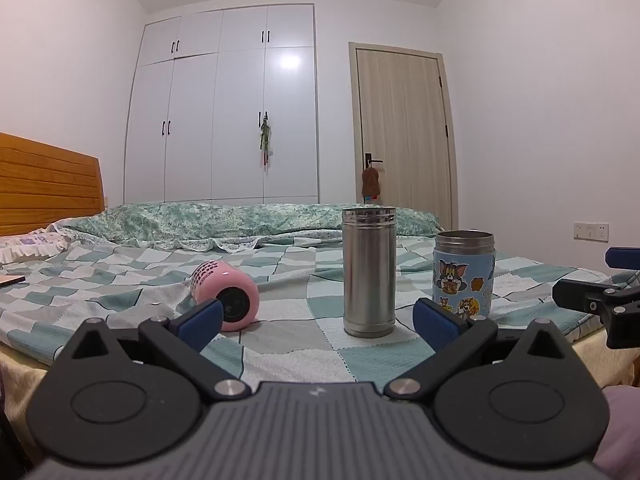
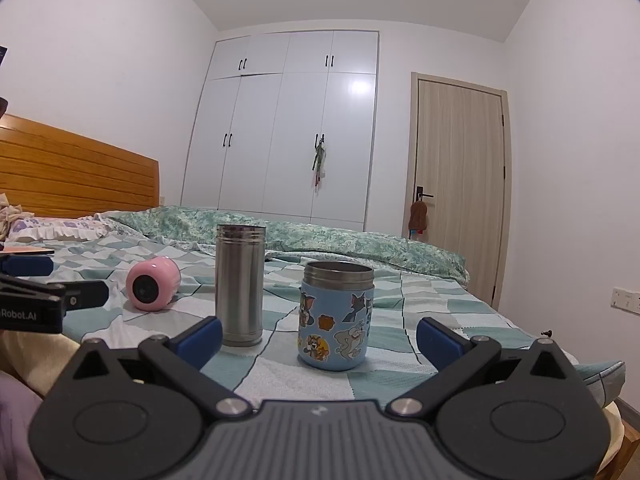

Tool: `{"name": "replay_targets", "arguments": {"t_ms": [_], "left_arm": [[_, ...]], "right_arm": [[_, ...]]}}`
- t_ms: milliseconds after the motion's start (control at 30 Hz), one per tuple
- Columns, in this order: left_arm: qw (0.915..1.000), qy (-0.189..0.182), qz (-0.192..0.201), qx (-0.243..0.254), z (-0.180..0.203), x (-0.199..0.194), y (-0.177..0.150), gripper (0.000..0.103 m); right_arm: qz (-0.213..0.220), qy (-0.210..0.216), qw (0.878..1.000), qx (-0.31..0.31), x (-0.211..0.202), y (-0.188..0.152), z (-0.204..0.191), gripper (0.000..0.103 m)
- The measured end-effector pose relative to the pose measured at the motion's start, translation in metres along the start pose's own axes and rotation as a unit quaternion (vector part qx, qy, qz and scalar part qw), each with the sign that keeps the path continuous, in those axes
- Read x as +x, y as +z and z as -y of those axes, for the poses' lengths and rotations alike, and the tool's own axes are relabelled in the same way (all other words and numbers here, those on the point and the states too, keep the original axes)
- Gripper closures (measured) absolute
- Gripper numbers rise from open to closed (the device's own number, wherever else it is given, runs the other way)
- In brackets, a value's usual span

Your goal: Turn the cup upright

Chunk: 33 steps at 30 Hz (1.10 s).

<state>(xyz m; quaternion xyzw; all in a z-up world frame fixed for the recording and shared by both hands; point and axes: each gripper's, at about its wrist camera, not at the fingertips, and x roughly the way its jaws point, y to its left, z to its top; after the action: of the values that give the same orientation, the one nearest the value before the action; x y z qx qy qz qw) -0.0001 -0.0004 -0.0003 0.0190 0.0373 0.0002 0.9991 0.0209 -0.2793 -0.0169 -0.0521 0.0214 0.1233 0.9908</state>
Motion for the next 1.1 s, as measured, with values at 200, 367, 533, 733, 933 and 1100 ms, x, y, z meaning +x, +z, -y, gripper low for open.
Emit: {"name": "replay_targets", "arguments": {"t_ms": [200, 367, 533, 733, 933, 1100], "left_arm": [[1.0000, -0.001, 0.000, 0.000, 0.0000, -0.0001, 0.0000, 0.000], [1.0000, 0.000, 0.000, 0.000, -0.0001, 0.0000, 0.0000, 0.000], [1.0000, -0.001, 0.000, 0.000, -0.0001, -0.0001, 0.0000, 0.000], [1.0000, -0.001, 0.000, 0.001, -0.0001, -0.0003, 0.0000, 0.000], [1.0000, -0.001, 0.000, 0.000, -0.0001, -0.0004, 0.0000, 0.000], [1.0000, -0.001, -0.001, 0.001, -0.0001, -0.0002, 0.0000, 0.000]], "right_arm": [[-0.003, 0.000, 1.000, -0.001, 0.0003, 0.0000, -0.0001, 0.000], [-0.004, 0.001, 1.000, -0.001, 0.0005, 0.0001, -0.0003, 0.000], [-0.004, 0.001, 1.000, -0.001, 0.0006, 0.0002, -0.0005, 0.000], [-0.004, 0.000, 1.000, -0.001, 0.0007, 0.0002, -0.0006, 0.000], [-0.004, 0.001, 1.000, -0.001, 0.0006, 0.0002, -0.0006, 0.000], [-0.004, 0.001, 1.000, -0.001, 0.0007, 0.0002, -0.0006, 0.000]]}}
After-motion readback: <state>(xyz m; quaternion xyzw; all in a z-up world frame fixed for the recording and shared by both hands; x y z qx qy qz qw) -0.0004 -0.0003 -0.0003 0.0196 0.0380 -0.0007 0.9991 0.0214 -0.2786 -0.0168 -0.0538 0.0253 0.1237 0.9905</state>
